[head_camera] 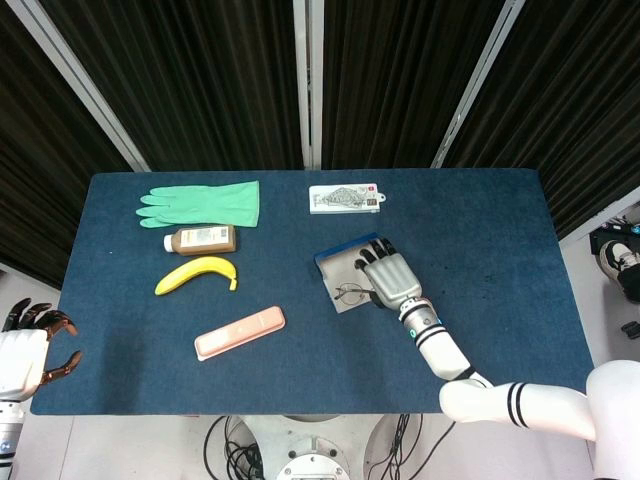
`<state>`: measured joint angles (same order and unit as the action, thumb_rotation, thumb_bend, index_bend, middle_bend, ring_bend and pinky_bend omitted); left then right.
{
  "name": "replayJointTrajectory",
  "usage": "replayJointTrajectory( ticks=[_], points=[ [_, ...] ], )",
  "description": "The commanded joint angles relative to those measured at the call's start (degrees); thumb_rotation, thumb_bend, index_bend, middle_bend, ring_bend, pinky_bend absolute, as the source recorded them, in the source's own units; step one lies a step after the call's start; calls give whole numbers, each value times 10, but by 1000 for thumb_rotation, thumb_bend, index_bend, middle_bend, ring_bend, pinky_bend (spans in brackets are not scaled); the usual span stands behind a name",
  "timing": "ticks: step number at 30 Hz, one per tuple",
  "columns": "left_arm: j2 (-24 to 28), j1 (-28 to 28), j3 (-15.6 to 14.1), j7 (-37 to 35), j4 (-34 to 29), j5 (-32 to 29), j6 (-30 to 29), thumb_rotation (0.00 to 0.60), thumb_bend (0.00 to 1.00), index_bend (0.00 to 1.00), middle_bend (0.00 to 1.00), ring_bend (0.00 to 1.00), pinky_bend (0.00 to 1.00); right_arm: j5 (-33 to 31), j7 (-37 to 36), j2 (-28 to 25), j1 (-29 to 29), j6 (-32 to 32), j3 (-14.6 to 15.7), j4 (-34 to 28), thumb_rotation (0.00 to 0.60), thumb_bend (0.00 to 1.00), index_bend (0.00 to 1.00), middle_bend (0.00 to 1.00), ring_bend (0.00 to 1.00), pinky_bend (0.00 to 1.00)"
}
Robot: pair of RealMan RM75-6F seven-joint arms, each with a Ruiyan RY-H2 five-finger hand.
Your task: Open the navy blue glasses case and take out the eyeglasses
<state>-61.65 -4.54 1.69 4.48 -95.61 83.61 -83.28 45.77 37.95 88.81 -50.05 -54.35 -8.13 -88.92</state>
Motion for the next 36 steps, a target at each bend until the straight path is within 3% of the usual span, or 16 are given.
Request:
replayJointTrajectory(
  ticks=[1,11,27,33,36],
  points=[
    [0,0,0,-1,0,0,0,600,254,475,352,174,99,-2,-10,14,6,-1,8,15,600,322,345,175,0,0],
    [0,0,0,-5,0,1,0,600,253,475,352,174,99,-11,-33,42,2,21,6,65,600,344,392,182,0,0],
    [1,0,0,-8,0,1,0,600,254,475,352,174,99,20,-69,64,5,31,3,104,600,432,551,246,0,0],
    [1,1,0,-7,0,1,-1,600,254,475,352,174,100,74,-90,61,14,18,12,99,600,470,671,301,0,0],
    [0,1,0,-6,0,1,-1,600,253,475,352,174,99,132,-111,37,21,5,22,68,600,477,706,321,0,0]
  ],
)
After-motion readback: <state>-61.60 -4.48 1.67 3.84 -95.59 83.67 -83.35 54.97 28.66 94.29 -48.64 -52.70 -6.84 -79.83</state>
